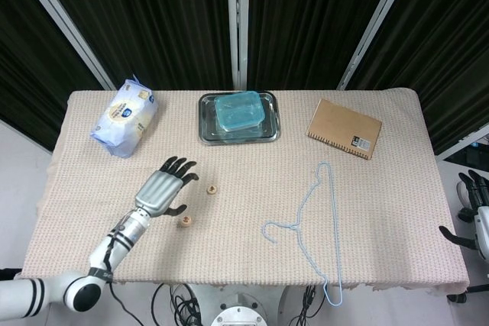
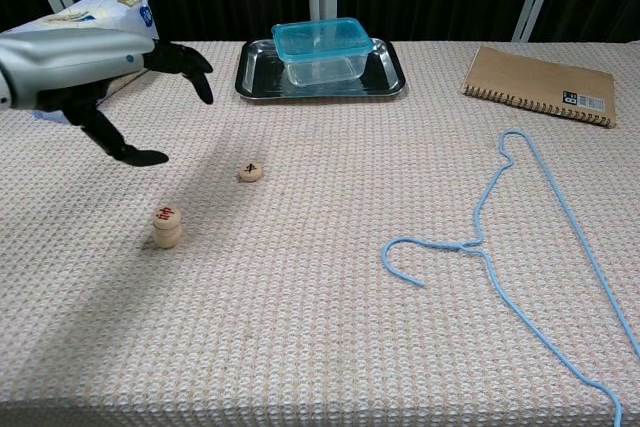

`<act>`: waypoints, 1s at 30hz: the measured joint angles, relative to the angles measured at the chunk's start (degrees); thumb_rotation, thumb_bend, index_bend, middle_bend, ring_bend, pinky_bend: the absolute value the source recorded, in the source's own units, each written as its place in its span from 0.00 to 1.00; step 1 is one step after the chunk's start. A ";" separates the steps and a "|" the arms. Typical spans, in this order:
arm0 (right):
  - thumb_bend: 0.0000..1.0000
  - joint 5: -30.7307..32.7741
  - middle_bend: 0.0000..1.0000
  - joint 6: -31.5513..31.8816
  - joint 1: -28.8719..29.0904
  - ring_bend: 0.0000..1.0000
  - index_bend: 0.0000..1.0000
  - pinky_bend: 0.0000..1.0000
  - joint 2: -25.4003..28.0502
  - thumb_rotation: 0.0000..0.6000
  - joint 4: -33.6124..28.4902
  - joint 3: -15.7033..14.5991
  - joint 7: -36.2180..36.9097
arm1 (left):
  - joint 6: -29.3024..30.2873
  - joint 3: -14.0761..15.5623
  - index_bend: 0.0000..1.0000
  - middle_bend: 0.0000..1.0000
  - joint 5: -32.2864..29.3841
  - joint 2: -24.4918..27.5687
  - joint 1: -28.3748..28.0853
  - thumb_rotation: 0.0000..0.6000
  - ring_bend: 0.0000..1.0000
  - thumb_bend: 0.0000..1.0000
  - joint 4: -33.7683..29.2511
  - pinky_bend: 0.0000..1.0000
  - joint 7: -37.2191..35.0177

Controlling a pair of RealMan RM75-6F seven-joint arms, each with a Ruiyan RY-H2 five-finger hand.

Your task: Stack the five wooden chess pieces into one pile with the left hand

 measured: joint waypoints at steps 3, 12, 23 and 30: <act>0.07 0.25 0.00 -0.23 0.08 0.00 0.00 0.00 0.05 1.00 0.18 0.08 0.27 | -1.91 -1.24 0.32 0.07 -1.06 -4.13 -1.75 1.00 0.00 0.21 5.16 0.00 -0.94; 0.07 0.59 0.00 -0.51 0.07 0.00 0.00 0.00 0.39 1.00 0.74 0.29 1.75 | -7.55 -2.95 0.34 0.08 -5.63 -12.91 -6.00 1.00 0.00 0.22 16.40 0.00 -2.01; 0.07 0.56 0.00 -0.82 0.13 0.00 0.00 0.00 0.59 1.00 1.01 0.31 2.49 | -9.59 -3.30 0.37 0.08 -7.24 -15.46 -7.63 1.00 0.00 0.22 20.55 0.00 -3.18; 0.07 0.65 0.00 -0.84 0.11 0.00 0.00 0.00 0.59 1.00 0.98 0.30 2.34 | -10.05 -3.01 0.40 0.09 -7.74 -15.70 -7.83 1.00 0.00 0.23 21.54 0.00 -3.39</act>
